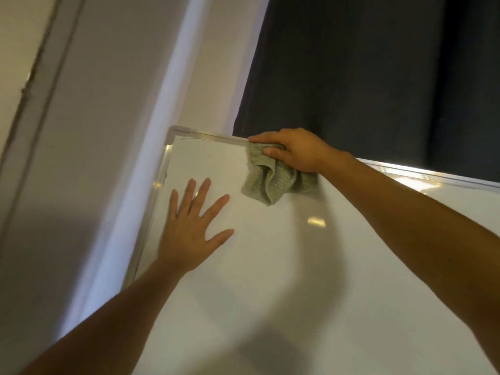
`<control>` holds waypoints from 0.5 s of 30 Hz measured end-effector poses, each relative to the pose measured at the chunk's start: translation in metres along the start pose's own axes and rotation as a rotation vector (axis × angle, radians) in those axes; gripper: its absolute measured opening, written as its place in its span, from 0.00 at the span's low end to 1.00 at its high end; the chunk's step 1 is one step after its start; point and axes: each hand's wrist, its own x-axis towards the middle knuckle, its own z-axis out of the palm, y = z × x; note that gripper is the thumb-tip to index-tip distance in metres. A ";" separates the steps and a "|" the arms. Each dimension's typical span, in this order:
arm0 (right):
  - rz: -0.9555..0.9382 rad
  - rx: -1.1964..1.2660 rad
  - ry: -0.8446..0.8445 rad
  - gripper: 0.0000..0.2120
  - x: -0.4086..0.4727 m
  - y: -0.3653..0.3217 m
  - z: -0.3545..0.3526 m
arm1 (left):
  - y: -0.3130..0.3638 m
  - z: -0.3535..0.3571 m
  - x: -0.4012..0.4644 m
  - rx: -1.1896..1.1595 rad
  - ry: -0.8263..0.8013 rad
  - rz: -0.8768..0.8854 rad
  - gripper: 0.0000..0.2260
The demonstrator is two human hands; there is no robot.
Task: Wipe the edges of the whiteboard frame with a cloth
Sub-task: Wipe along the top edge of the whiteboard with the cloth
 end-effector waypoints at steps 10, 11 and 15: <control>0.071 -0.063 -0.004 0.20 -0.095 0.066 -0.037 | 0.023 -0.027 0.000 -0.012 -0.117 -0.053 0.36; 0.061 -0.079 0.009 0.20 -0.099 0.066 -0.038 | 0.029 -0.030 -0.004 0.007 -0.106 -0.070 0.36; 0.001 -0.170 0.058 0.23 -0.093 0.059 -0.038 | 0.109 -0.037 -0.002 -0.012 -0.001 0.031 0.35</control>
